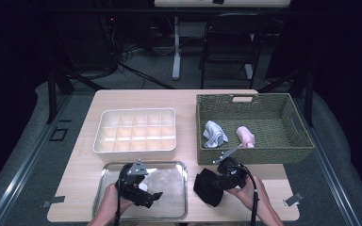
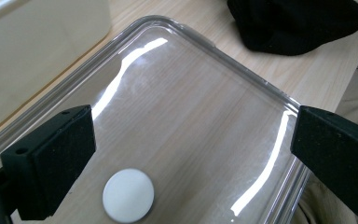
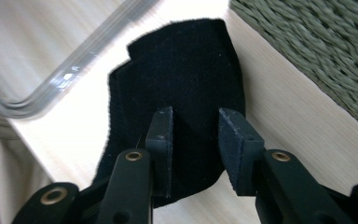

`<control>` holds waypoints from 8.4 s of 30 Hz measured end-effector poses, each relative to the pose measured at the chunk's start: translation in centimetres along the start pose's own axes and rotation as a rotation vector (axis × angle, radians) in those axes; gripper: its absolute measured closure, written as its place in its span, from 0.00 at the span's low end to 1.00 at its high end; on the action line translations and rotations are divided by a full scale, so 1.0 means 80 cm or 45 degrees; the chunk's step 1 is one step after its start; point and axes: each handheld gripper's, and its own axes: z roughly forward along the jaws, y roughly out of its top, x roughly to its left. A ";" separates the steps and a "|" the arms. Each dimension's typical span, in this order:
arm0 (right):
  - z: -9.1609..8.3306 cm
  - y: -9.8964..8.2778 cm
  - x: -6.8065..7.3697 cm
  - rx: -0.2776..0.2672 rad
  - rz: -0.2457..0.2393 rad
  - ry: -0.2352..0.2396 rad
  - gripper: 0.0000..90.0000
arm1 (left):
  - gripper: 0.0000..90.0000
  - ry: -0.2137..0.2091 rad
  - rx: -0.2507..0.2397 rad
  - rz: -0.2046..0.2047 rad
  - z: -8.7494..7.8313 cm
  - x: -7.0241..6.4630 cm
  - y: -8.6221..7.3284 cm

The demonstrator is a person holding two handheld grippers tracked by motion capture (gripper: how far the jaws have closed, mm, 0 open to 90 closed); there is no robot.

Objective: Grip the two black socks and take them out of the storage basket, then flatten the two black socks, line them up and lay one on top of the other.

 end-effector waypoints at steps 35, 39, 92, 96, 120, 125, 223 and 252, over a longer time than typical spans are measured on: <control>0.001 -0.002 0.008 -0.062 -0.080 -0.016 0.77 | 0.02 -0.155 0.060 0.107 0.071 -0.050 0.058; -0.008 -0.003 0.013 -0.101 -0.094 -0.021 0.66 | 0.10 -0.157 0.062 0.122 0.081 -0.058 0.063; -0.026 -0.035 -0.052 -0.167 0.257 0.065 0.92 | 0.84 -0.156 0.154 0.060 0.156 -0.070 0.103; -0.022 -0.044 -0.072 -0.200 0.329 0.105 0.74 | 0.66 -0.168 0.162 0.048 0.143 -0.074 0.102; -0.054 -0.037 -0.049 -0.291 0.294 0.044 0.94 | 0.77 -0.155 0.162 0.001 0.174 -0.070 0.107; -0.055 -0.031 -0.024 -0.286 0.220 0.031 0.93 | 0.72 -0.149 0.176 -0.024 0.164 -0.057 0.109; 0.001 -0.028 -0.003 -0.172 0.155 -0.183 0.90 | 0.79 -0.146 0.098 -0.029 0.124 -0.050 0.093; 0.000 -0.032 -0.027 -0.021 0.116 -0.225 0.64 | 0.43 -0.212 0.110 -0.119 0.097 -0.032 0.103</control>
